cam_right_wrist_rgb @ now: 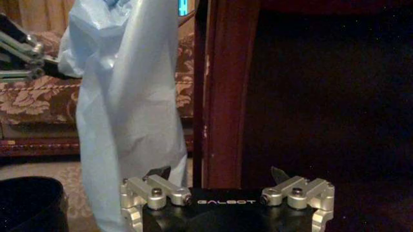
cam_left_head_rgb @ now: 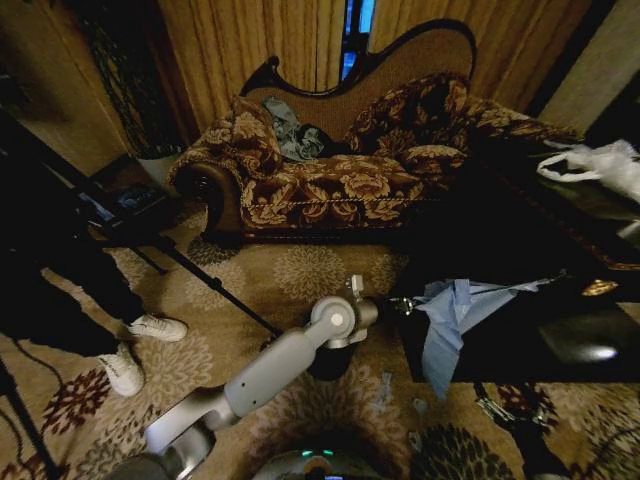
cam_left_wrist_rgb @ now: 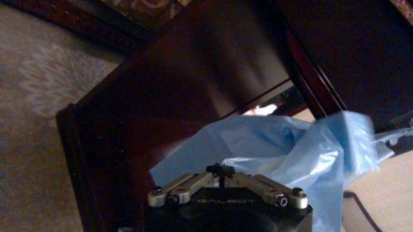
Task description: Place a garbage bag over the trash bin.
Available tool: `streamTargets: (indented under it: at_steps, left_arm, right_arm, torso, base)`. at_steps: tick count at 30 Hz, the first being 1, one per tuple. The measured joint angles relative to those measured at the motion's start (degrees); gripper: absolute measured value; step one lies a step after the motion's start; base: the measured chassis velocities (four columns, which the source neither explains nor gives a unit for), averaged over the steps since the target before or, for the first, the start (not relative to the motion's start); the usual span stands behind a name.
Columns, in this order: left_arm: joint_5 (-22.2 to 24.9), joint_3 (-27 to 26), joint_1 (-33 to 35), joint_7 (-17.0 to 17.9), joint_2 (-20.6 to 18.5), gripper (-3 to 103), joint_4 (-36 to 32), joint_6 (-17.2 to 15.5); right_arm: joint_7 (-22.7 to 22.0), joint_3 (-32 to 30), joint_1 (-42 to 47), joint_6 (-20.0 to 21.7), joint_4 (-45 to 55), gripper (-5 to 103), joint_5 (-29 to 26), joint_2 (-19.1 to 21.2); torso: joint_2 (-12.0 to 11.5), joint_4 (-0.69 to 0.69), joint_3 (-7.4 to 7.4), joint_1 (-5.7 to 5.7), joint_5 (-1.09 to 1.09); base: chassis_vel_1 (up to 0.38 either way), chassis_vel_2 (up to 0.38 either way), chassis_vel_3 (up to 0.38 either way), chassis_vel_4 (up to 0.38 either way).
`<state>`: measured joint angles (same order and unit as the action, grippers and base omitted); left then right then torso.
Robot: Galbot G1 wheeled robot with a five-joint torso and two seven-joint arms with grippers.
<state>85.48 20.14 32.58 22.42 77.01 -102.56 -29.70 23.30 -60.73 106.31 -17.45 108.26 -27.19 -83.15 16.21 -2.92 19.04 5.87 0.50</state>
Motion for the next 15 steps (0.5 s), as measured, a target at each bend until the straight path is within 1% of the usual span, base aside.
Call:
streamTargets:
  at_steps: [6, 9, 15]
  left_arm:
    - [-0.9, -1.6, 3.1, 0.3, -1.9, 0, -2.9, 0.1]
    - [-2.2, -3.7, 5.4, 0.3, -2.9, 0, -4.8, 0.1]
    - [-3.5, -5.7, 7.9, 0.2, -3.6, 0, -6.5, -0.2]
  right_arm:
    - [0.0, 0.1, 0.0, -0.1, 0.4, 100, 0.4, -0.2]
    - [0.1, 0.2, 0.1, -0.3, 0.5, 100, 0.6, -0.3]
    - [0.3, 0.2, 0.3, -0.6, 0.5, 100, 0.7, -0.4]
  torso:
    - [0.0, 0.0, 0.0, 0.0, -0.01]
    - [0.0, 0.0, 0.0, 0.0, -0.01]
    - [0.0, 0.0, 0.0, 0.0, -0.01]
  base:
    - [0.0, 0.0, 0.0, 0.0]
    - [0.0, 0.0, 0.0, 0.0]
    - [0.0, 0.0, 0.0, 0.0]
